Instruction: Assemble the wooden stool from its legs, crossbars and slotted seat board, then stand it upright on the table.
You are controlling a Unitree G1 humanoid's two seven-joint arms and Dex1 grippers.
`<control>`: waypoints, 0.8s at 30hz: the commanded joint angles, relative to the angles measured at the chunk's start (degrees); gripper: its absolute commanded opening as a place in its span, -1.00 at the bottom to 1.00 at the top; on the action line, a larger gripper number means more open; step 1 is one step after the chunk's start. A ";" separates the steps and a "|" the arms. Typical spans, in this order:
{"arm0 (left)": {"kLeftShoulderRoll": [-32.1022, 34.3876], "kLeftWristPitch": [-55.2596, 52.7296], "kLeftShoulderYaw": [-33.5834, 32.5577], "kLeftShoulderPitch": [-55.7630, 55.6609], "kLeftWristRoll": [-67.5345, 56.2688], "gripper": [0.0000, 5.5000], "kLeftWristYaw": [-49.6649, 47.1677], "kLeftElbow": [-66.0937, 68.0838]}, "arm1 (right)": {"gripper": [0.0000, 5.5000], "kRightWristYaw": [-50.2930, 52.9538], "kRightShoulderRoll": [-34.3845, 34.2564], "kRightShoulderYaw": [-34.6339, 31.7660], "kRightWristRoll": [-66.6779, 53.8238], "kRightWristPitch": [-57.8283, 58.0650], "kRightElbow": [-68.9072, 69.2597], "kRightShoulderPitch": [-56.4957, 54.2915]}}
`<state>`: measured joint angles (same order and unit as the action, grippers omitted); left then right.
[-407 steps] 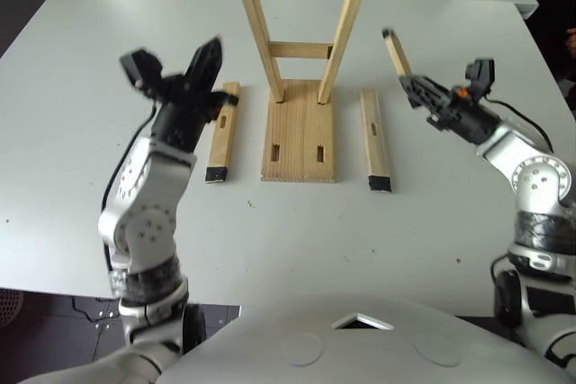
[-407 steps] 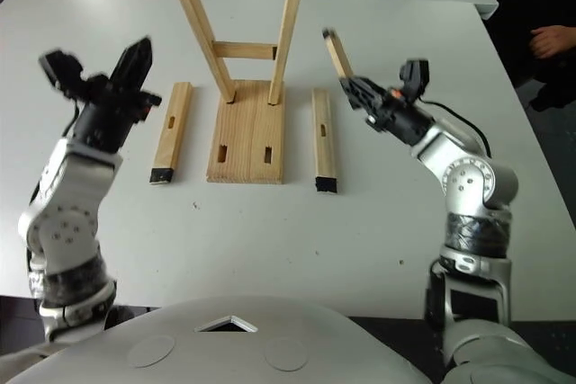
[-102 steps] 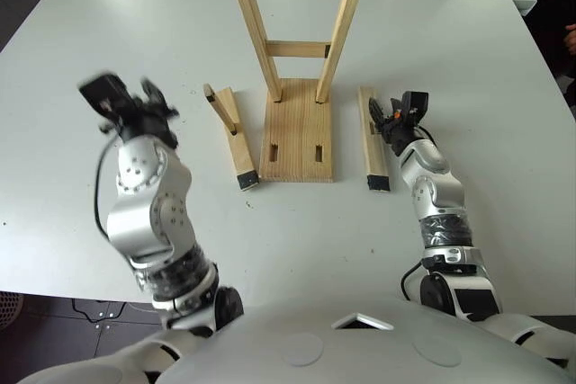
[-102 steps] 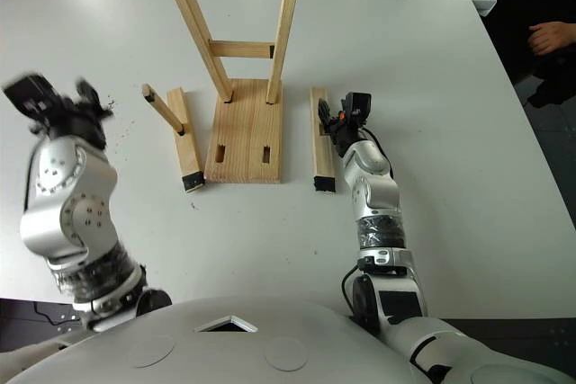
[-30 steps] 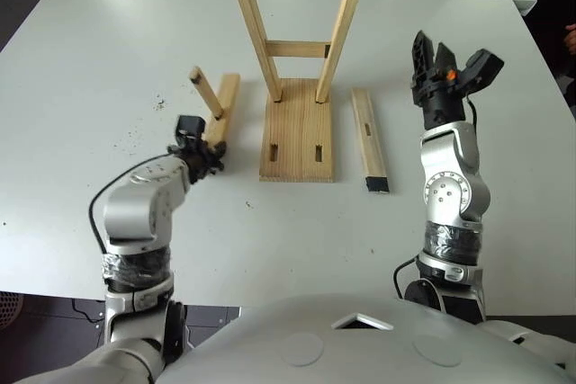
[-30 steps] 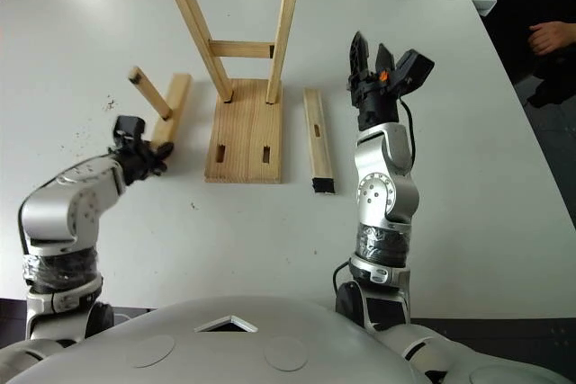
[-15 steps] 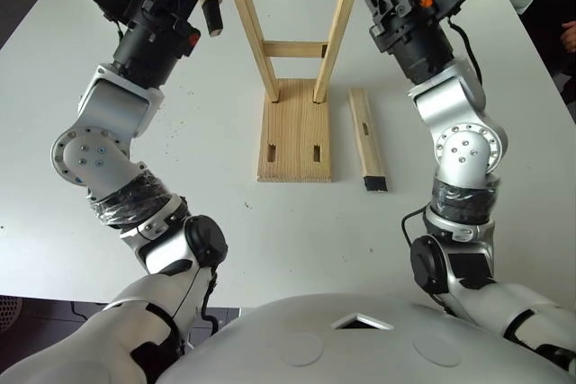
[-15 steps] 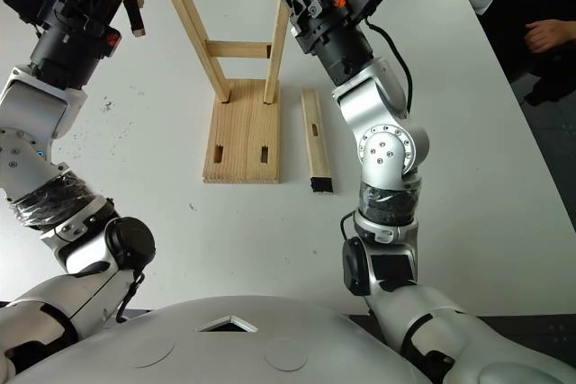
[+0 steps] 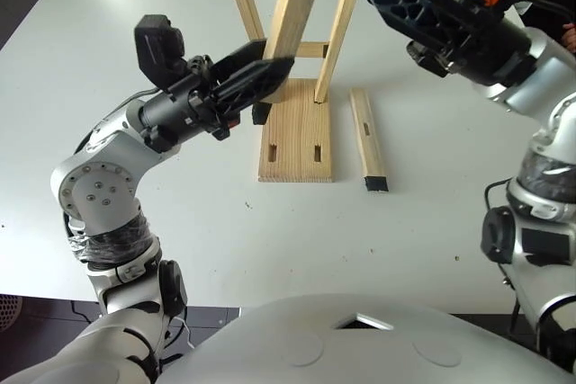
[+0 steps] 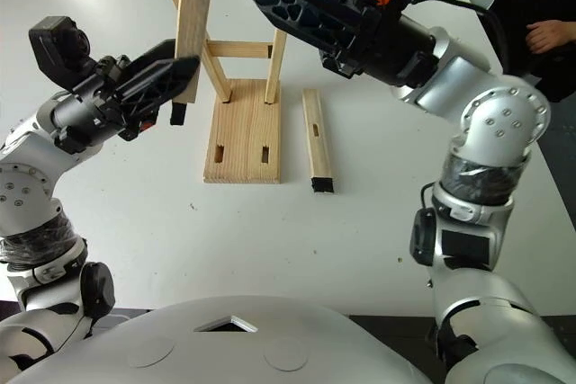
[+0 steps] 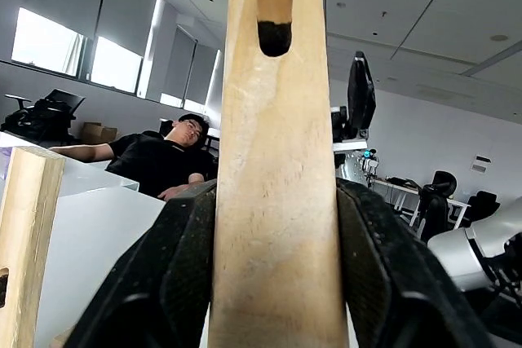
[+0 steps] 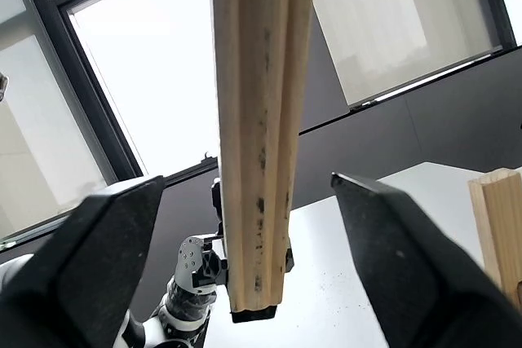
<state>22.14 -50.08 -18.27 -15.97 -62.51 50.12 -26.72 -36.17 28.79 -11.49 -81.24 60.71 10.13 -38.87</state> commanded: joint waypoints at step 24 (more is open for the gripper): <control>7.30 8.63 8.42 3.80 4.60 -0.27 6.90 0.92 | 0.03 -10.95 -1.40 5.37 8.98 0.61 -3.48 -7.13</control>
<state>28.20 -41.70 -10.37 -12.24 -57.64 56.34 -25.59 -47.30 27.56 -5.04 -71.89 61.20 5.84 -45.88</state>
